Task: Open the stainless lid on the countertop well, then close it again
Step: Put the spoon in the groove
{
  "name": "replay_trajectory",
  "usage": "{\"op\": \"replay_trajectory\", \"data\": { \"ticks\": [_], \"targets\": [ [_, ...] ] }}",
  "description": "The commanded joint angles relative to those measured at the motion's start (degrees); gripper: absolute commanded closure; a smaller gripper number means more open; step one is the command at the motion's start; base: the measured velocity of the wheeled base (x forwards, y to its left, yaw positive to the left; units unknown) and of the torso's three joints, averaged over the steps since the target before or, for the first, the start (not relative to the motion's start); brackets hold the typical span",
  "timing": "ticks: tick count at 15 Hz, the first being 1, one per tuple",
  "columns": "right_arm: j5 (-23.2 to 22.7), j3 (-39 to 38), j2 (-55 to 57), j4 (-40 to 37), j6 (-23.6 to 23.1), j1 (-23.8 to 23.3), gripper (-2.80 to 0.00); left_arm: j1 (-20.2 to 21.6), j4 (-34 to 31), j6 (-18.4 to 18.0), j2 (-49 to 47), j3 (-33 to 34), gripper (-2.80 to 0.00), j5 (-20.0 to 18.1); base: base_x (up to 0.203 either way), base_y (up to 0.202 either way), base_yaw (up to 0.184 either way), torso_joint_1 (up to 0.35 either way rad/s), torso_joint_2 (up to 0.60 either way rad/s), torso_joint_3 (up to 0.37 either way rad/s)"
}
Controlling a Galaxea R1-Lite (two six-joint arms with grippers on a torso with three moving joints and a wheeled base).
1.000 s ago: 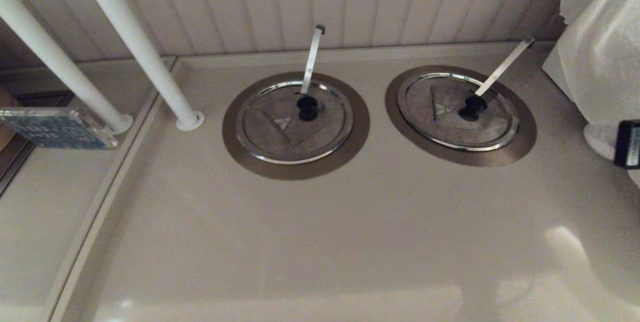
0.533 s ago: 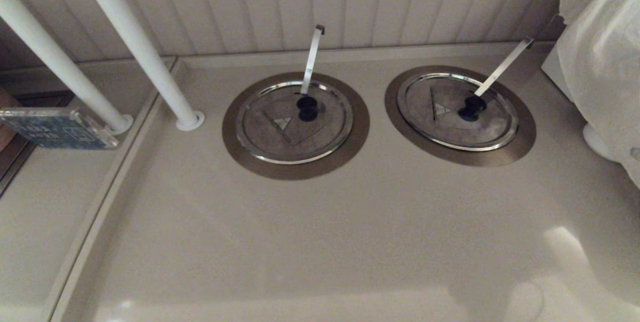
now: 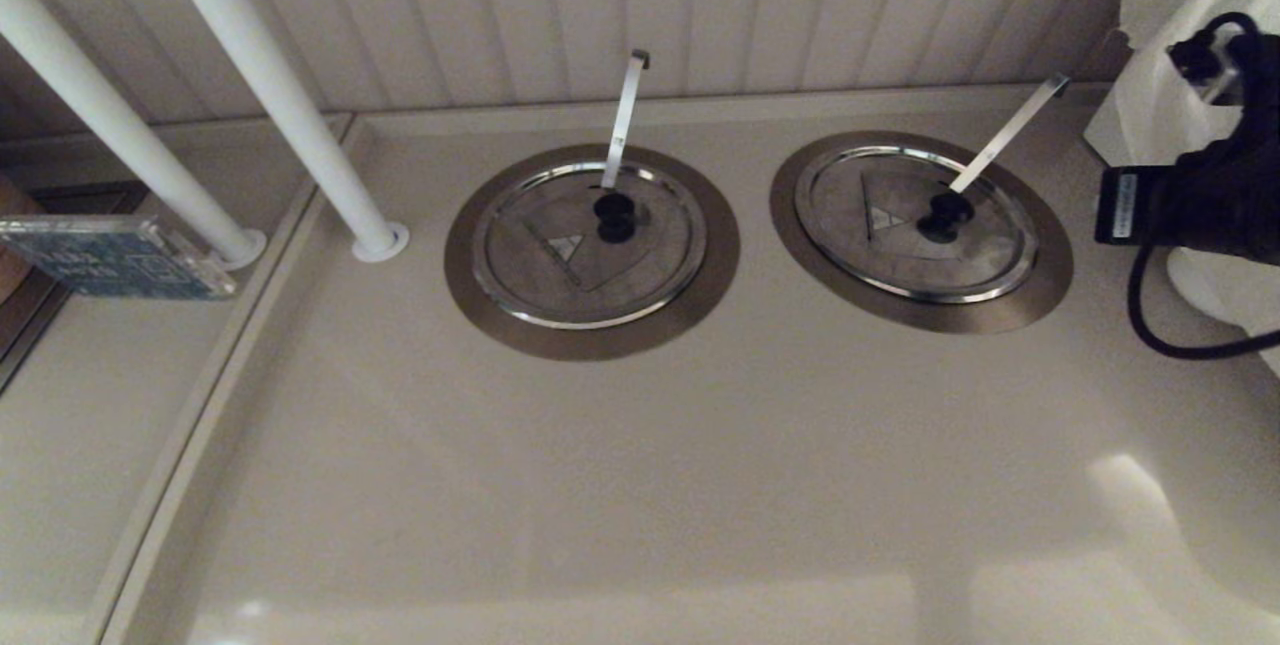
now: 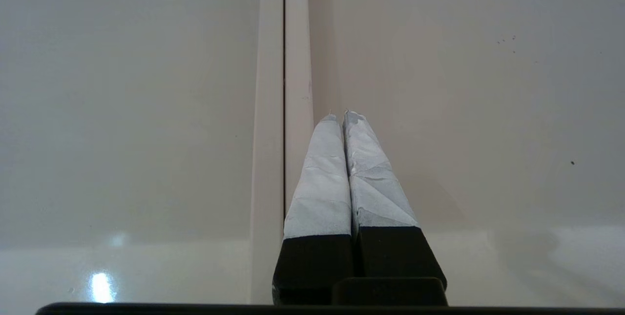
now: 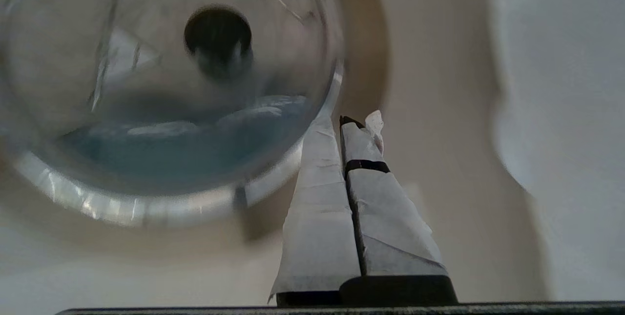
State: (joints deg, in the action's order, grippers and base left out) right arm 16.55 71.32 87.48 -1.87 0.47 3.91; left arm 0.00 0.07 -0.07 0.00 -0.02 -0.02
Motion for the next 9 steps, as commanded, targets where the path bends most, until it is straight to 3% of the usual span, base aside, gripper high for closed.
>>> {"op": "replay_trajectory", "data": {
  "ticks": [1,6,9],
  "targets": [
    [0.32,5.7,11.46,0.05,0.3,-0.98,0.0,0.0,0.01,-0.01,0.09,0.02,0.0,0.02,0.0,0.0,0.0,0.0,0.0,0.0],
    [2.18,17.65,19.24,0.28,0.53,-3.74,0.0,0.0,0.01,-0.01,0.09,0.02,0.0,0.02,0.0,0.0,0.0,0.0,0.0,0.0],
    [2.27,25.41,21.32,-3.38,0.34,-4.69,0.0,0.0,0.01,0.06,0.09,-0.06,0.0,0.02,0.0,0.0,0.0,0.0,0.0,0.0]
  ]
}}
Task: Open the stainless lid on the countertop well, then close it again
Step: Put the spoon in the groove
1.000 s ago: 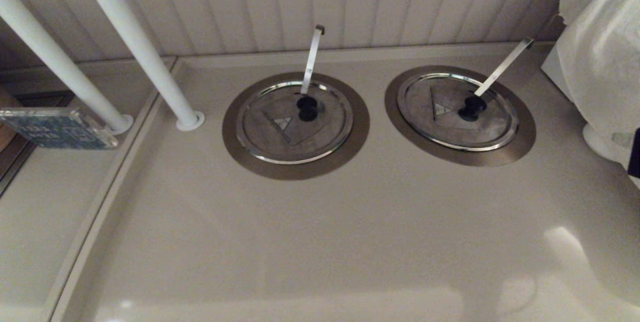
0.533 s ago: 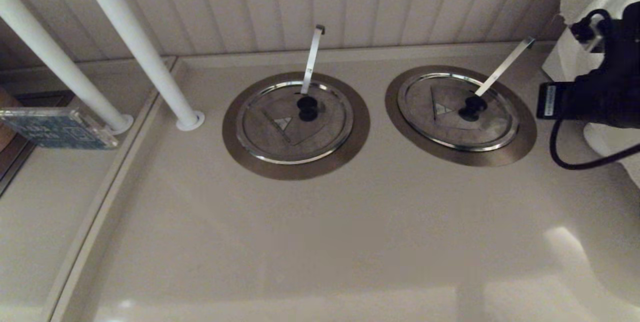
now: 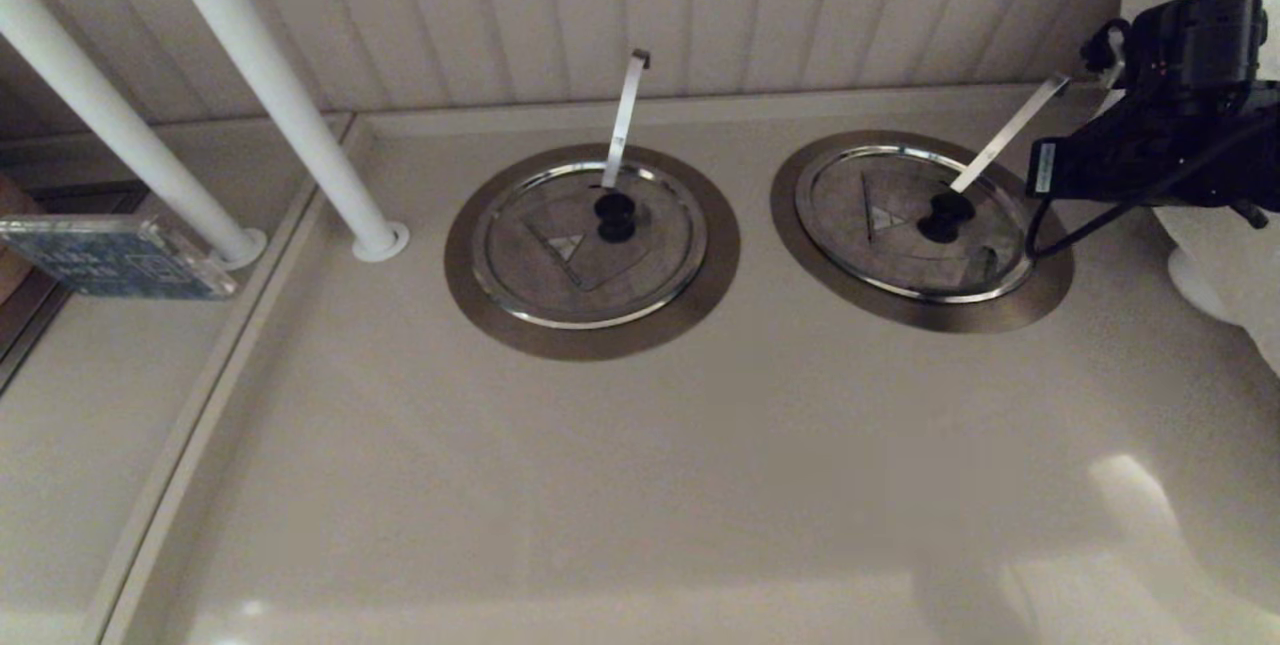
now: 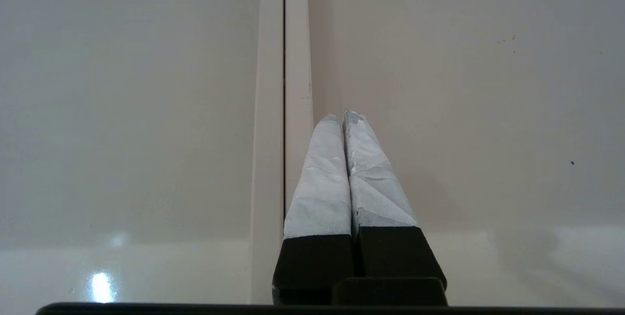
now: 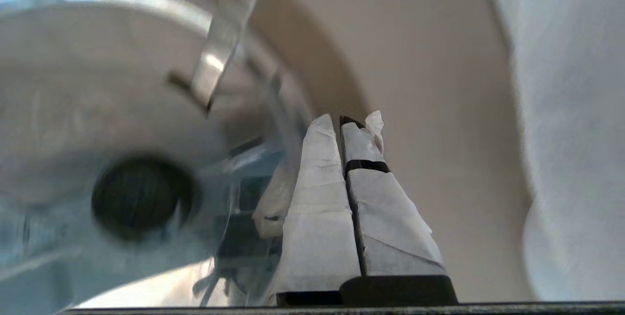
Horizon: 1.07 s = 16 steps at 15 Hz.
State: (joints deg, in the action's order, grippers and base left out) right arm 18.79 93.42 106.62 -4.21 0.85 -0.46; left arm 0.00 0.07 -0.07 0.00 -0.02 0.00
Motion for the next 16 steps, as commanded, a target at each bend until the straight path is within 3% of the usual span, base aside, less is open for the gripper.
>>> {"op": "replay_trajectory", "data": {
  "ticks": [1,9,16],
  "targets": [
    [0.04,5.97,3.19,-2.21,-0.12,-0.29,0.0,0.0,0.01,-0.01,0.09,0.02,0.0,0.0,0.0,0.0,0.0,0.0,0.0,0.0],
    [0.11,8.54,6.29,-3.48,0.2,-0.24,0.0,0.0,0.01,-0.01,0.09,0.02,0.0,0.0,0.0,0.0,0.0,0.0,0.0,0.0],
    [0.29,11.44,10.63,1.13,0.73,1.7,0.0,0.0,0.01,-0.01,0.09,-0.04,0.0,0.0,0.0,0.0,0.0,0.0,0.0,0.0]
  ]
}}
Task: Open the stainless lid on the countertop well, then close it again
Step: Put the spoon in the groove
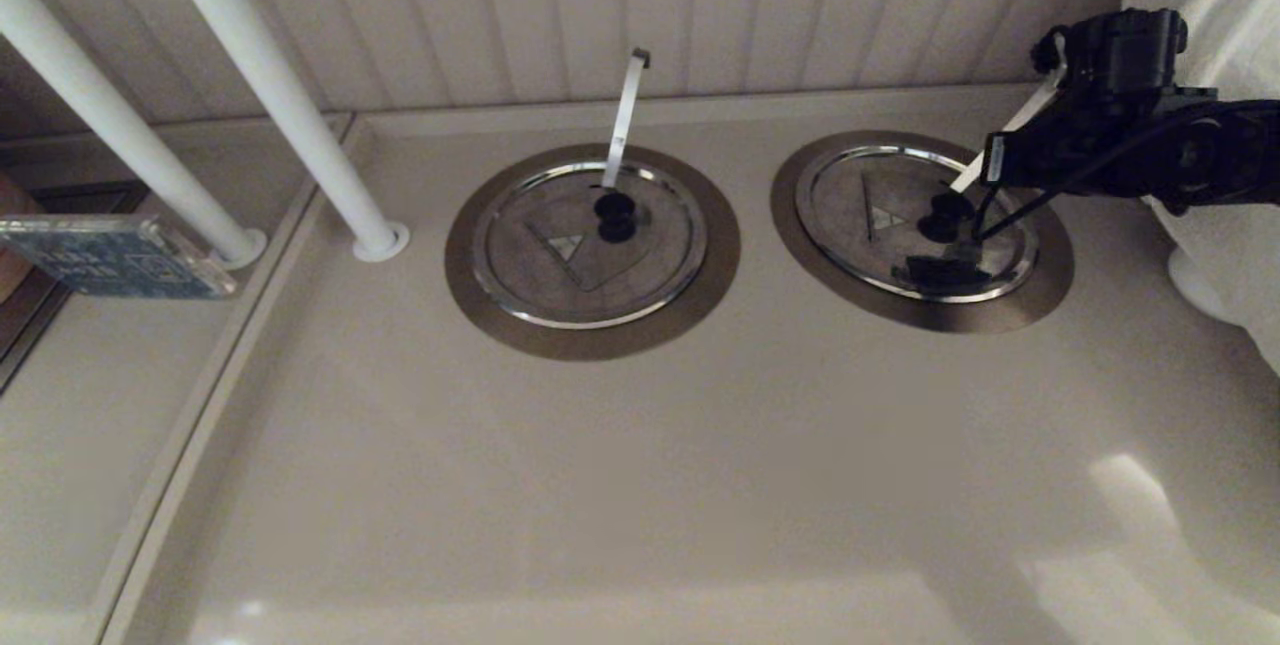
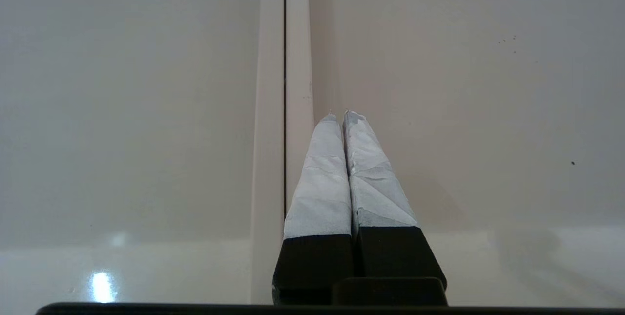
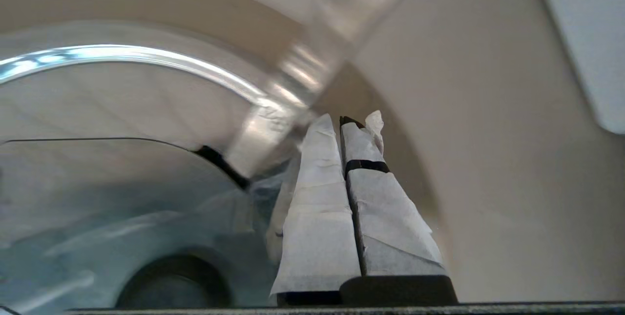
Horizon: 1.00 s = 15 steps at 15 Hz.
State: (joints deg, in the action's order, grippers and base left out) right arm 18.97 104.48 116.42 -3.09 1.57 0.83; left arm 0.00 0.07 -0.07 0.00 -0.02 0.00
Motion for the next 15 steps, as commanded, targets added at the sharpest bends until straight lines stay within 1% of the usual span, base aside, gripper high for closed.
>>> {"op": "replay_trajectory", "data": {
  "ticks": [1,3,11,15],
  "targets": [
    [0.1,0.53,0.91,0.02,0.0,0.73,0.0,0.0,0.01,-0.01,0.09,-0.05,0.0,0.0,0.0,0.0,0.0,0.0,0.0,0.0],
    [0.18,1.09,1.26,0.19,0.01,1.52,0.0,0.0,0.01,0.07,0.09,0.02,0.0,0.0,0.0,0.0,0.0,0.0,0.0,0.0],
    [0.33,2.26,1.88,0.98,0.36,1.54,0.0,0.0,0.01,-0.01,0.09,0.02,0.0,0.0,0.0,0.0,0.0,0.0,0.0,0.0],
    [0.19,2.31,2.41,3.27,0.36,1.54,0.0,0.0,0.01,0.04,0.09,0.02,0.0,0.0,0.0,0.0,0.0,0.0,0.0,0.0]
  ]
}}
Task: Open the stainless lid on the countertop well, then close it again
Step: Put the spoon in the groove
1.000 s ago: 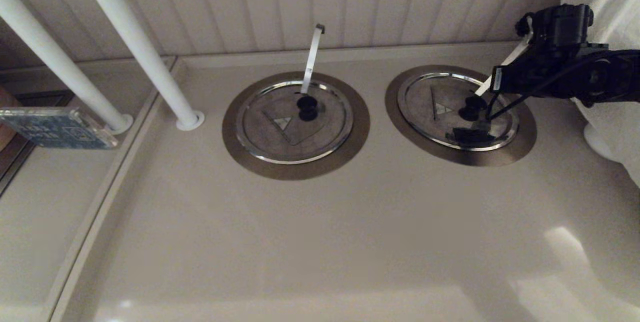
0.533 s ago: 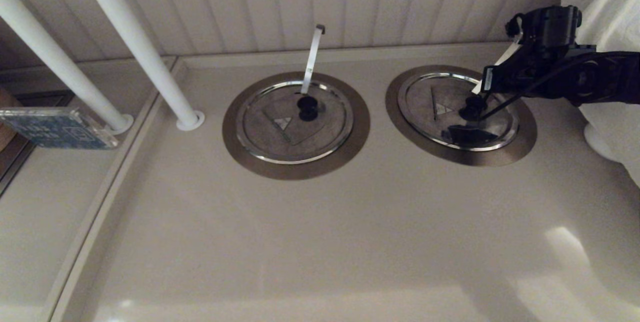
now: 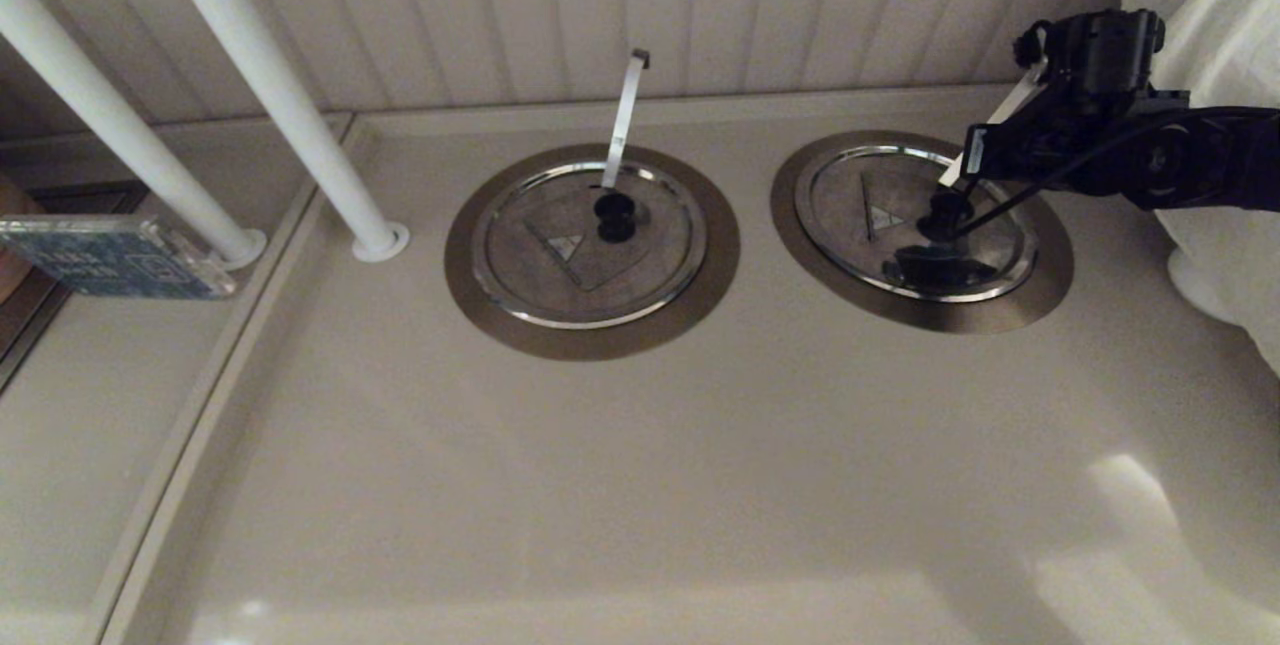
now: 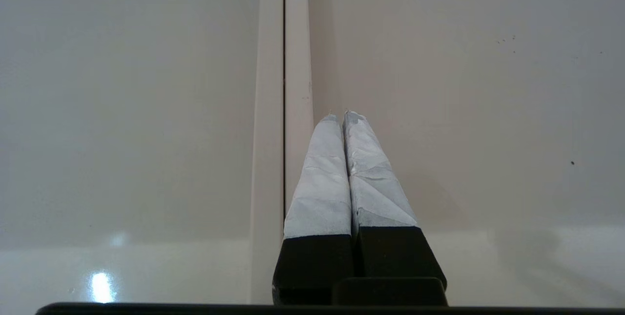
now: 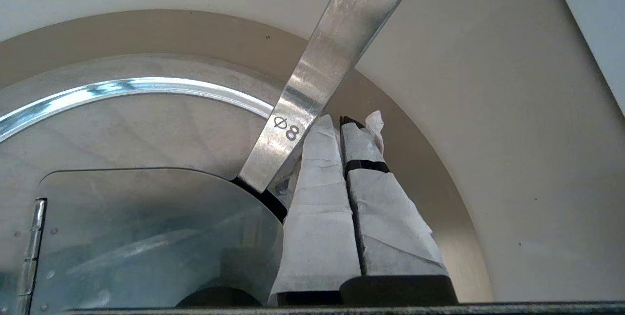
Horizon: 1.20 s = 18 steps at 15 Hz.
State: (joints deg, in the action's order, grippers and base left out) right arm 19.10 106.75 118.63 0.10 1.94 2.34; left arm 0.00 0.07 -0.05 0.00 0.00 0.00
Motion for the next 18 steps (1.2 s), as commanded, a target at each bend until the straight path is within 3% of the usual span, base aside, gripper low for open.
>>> {"op": "replay_trajectory", "data": {
  "ticks": [1,18],
  "targets": [
    [-0.03,0.03,0.19,0.14,0.08,0.03,0.0,0.0,0.01,-0.04,0.09,0.0,0.0,0.0,0.0,0.0,0.0,0.0,0.0,0.0],
    [-0.12,0.03,0.19,0.43,2.45,2.57,0.0,0.0,0.01,-0.04,0.09,0.0,0.0,0.0,0.0,0.0,0.0,0.0,0.0,0.0]
  ]
}}
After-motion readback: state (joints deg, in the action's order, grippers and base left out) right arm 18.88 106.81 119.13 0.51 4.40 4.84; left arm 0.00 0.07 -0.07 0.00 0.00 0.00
